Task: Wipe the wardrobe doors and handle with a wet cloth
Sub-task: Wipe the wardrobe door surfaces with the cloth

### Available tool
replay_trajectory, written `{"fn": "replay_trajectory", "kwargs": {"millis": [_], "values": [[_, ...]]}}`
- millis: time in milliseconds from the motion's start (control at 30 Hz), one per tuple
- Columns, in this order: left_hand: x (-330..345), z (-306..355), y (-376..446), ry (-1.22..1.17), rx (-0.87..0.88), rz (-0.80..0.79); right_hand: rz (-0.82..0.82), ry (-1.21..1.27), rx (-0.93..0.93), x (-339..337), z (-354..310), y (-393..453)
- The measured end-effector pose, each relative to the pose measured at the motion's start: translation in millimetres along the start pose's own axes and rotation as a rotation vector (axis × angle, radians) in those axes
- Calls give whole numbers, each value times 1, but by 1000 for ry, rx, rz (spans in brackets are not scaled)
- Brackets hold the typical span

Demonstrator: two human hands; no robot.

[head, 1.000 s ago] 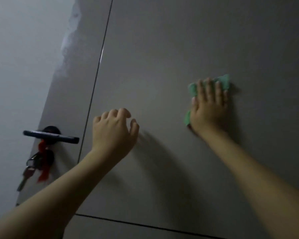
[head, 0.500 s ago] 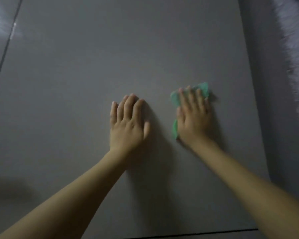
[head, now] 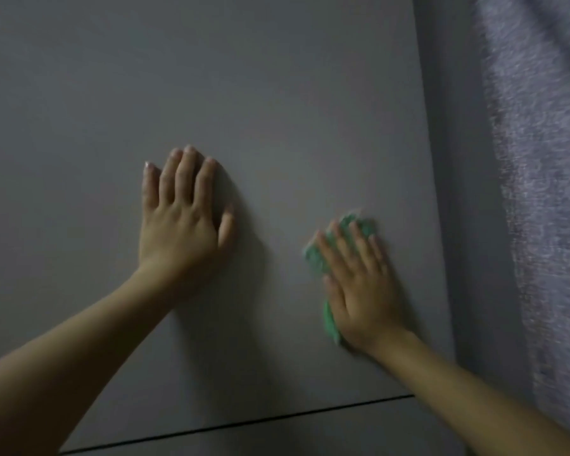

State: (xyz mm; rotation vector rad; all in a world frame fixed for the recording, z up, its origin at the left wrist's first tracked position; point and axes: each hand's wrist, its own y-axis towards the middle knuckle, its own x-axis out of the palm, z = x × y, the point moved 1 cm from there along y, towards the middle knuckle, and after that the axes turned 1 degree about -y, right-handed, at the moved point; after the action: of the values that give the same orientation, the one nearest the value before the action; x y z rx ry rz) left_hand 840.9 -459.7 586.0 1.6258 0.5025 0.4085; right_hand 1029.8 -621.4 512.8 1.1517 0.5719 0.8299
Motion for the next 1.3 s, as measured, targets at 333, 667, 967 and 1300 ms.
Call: {"fn": "replay_trajectory", "kwargs": {"millis": [333, 667, 967, 1300], "values": [[-4, 3, -2, -21, -1, -19, 117, 5, 516, 6, 47, 11], [2, 42, -72, -118, 183, -35, -19, 15, 288, -13, 61, -60], [12, 46, -85, -39, 174, -49, -210, 35, -43, -22, 2, -184], [12, 46, -85, -19, 164, -73, -37, 45, 242, -1, -38, -123]]}}
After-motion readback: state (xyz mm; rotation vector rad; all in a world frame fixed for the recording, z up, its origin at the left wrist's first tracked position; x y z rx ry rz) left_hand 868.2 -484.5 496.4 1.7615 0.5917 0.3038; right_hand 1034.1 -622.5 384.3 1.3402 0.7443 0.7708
